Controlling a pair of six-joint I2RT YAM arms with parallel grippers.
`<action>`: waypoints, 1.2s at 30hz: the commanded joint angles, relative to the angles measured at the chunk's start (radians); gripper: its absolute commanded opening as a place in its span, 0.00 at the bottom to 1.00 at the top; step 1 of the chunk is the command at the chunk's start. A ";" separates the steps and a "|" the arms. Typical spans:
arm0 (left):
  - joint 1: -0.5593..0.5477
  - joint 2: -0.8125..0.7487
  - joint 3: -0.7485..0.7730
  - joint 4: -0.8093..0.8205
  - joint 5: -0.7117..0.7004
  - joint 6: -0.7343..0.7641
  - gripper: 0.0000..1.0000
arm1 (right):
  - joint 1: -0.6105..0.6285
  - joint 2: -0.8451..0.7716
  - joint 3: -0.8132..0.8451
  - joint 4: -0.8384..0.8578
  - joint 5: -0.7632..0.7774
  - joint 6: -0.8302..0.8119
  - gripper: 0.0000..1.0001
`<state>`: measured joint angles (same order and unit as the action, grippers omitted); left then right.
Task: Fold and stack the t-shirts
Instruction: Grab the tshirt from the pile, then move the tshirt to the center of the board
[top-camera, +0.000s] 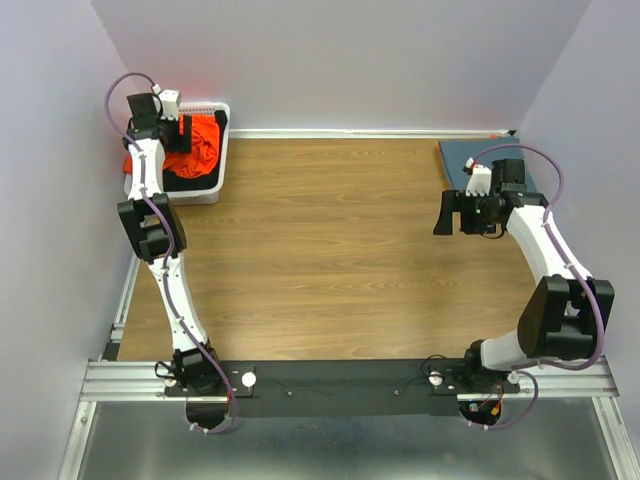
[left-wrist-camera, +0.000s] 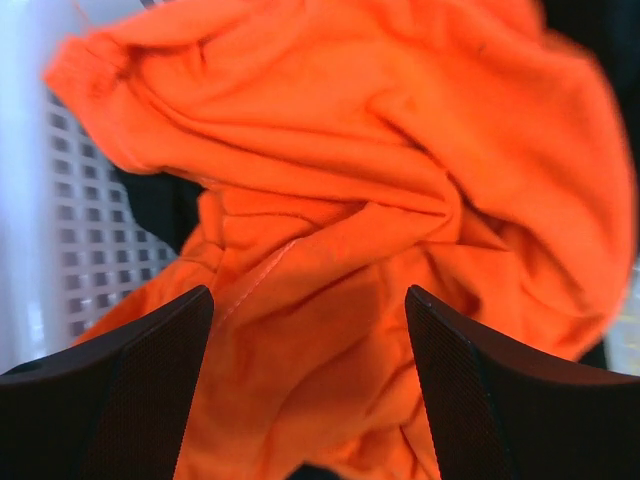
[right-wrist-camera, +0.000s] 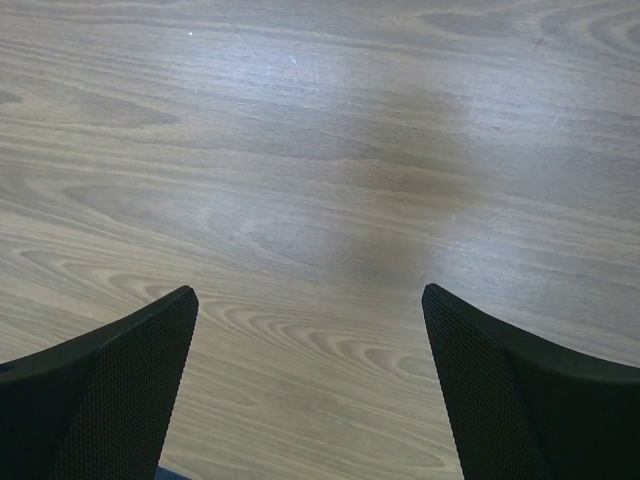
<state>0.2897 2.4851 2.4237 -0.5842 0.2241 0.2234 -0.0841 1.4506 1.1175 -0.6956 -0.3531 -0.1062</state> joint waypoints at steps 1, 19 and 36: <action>0.011 0.061 0.034 0.046 -0.026 -0.010 0.86 | 0.001 0.004 0.048 -0.010 -0.004 -0.013 1.00; 0.011 -0.210 0.063 0.152 0.176 -0.047 0.00 | 0.001 -0.035 0.111 -0.076 0.033 -0.009 1.00; -0.081 -0.682 0.106 0.196 0.422 -0.219 0.00 | 0.001 -0.079 0.105 -0.074 -0.033 -0.004 1.00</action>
<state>0.2462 1.8393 2.5198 -0.4072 0.5526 0.0807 -0.0841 1.4036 1.1995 -0.7532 -0.3489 -0.1127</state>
